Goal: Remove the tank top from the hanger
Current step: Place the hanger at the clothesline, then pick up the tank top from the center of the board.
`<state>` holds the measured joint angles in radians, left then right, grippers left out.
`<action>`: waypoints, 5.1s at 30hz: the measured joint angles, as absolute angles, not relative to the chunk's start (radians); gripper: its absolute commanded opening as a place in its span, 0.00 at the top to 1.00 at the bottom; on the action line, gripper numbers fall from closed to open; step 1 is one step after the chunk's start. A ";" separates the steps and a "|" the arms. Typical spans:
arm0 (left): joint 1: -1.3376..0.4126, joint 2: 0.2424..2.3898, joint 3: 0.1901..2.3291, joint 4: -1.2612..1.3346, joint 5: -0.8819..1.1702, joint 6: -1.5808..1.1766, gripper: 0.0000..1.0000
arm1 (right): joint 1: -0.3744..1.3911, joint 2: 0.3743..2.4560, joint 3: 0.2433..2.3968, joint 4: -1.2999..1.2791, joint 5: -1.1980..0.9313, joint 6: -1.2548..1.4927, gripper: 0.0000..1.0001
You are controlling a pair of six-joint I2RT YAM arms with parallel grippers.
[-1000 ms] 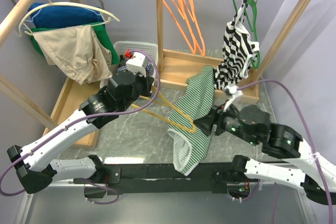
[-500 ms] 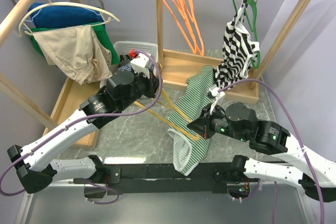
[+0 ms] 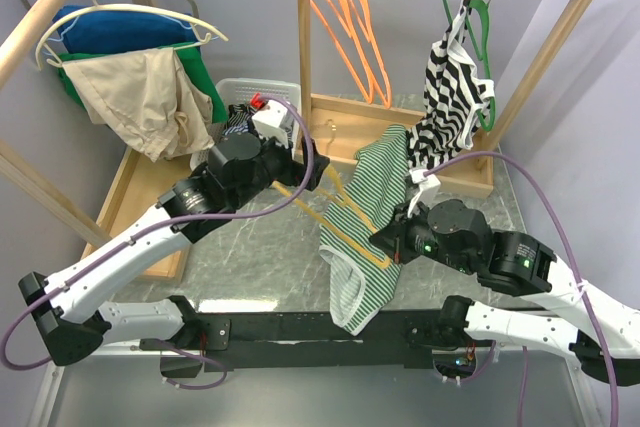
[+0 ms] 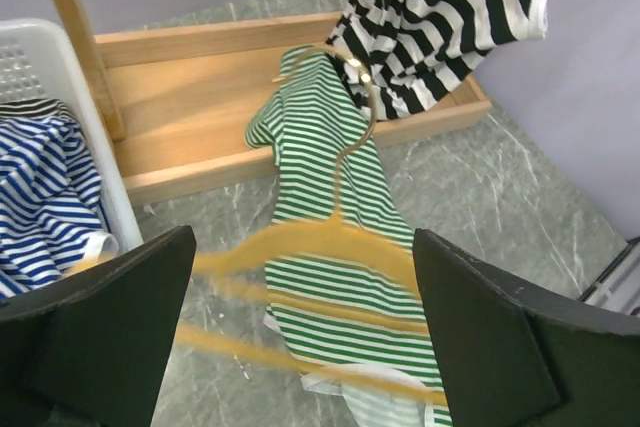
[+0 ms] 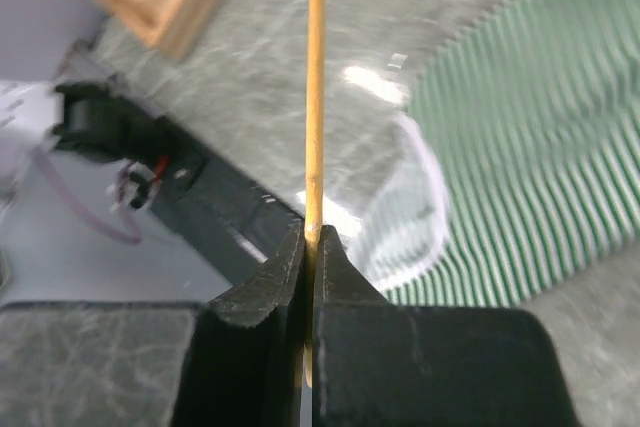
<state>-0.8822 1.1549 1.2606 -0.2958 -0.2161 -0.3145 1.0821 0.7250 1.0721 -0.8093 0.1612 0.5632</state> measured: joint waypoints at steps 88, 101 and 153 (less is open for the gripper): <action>-0.976 1.541 1.140 -0.176 -0.042 -0.521 0.04 | 0.509 0.940 1.610 -0.823 0.434 0.312 0.00; -1.008 2.007 1.423 -0.172 -0.102 -0.541 0.04 | 0.508 0.710 1.477 -0.870 0.342 0.431 0.00; -1.128 1.246 0.791 -0.307 -0.354 -0.604 0.54 | 0.508 0.669 1.214 -0.859 0.223 0.542 0.00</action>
